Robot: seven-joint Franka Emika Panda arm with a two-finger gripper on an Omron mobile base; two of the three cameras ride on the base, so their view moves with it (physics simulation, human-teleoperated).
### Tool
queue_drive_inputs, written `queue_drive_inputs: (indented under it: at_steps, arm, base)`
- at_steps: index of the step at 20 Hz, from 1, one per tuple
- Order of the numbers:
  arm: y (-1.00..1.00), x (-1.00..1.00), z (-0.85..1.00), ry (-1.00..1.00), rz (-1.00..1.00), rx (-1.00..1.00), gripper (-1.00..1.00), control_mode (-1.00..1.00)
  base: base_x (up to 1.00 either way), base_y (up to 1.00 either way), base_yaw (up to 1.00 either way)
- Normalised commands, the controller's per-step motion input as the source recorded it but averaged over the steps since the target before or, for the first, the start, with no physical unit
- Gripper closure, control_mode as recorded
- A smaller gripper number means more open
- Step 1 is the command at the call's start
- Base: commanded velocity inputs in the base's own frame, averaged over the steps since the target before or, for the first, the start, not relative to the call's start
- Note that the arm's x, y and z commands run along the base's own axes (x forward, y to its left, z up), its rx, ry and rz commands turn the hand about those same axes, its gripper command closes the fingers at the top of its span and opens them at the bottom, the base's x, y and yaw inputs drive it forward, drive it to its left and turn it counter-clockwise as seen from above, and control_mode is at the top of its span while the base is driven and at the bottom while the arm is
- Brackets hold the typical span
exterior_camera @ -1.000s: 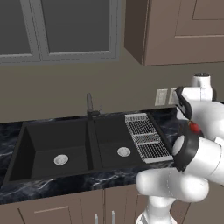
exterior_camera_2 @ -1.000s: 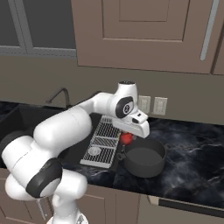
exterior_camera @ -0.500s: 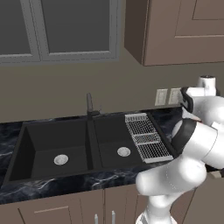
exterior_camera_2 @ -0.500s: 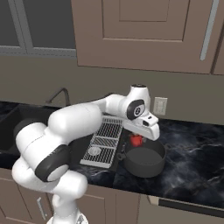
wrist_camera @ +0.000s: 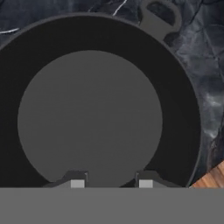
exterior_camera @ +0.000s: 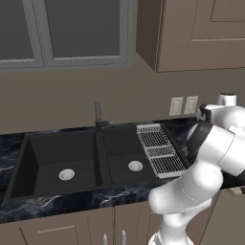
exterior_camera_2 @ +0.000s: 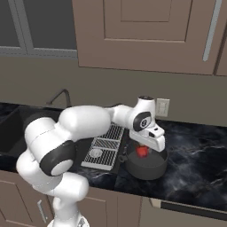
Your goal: Dump the bell pepper from the pot into the sink. Then turn on the water and wash the bell pepper. Then turn off the water and put the bell pepper back in the pot.
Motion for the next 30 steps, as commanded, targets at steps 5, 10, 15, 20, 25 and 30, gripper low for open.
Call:
queue_drive_inputs:
  at_steps: [5, 10, 15, 20, 25, 30]
  arm:
    - [-0.02, 0.04, -0.34, 0.0, -0.02, 0.0, 1.0, -1.0]
    - [0.0, 0.1, -0.27, 0.0, -0.02, 0.0, 1.0, -1.0]
    - [-0.03, 0.23, -0.23, 0.0, -0.02, 0.0, 1.0, -1.0]
    - [-0.06, 0.24, -0.18, 0.0, -0.02, 0.0, 1.0, -1.0]
    - [-0.03, 0.11, -0.12, 0.0, -0.01, 0.0, -1.0, -1.0]
    - [0.0, 0.02, 0.0, 0.0, -0.01, 0.0, -1.0, -1.0]
  base:
    - [0.0, 0.0, 0.0]
    - [0.0, 0.0, 0.0]
    - [0.0, 0.0, 0.0]
    - [0.0, 0.0, 0.0]
    - [0.0, 0.0, 0.0]
    - [0.0, 0.0, 0.0]
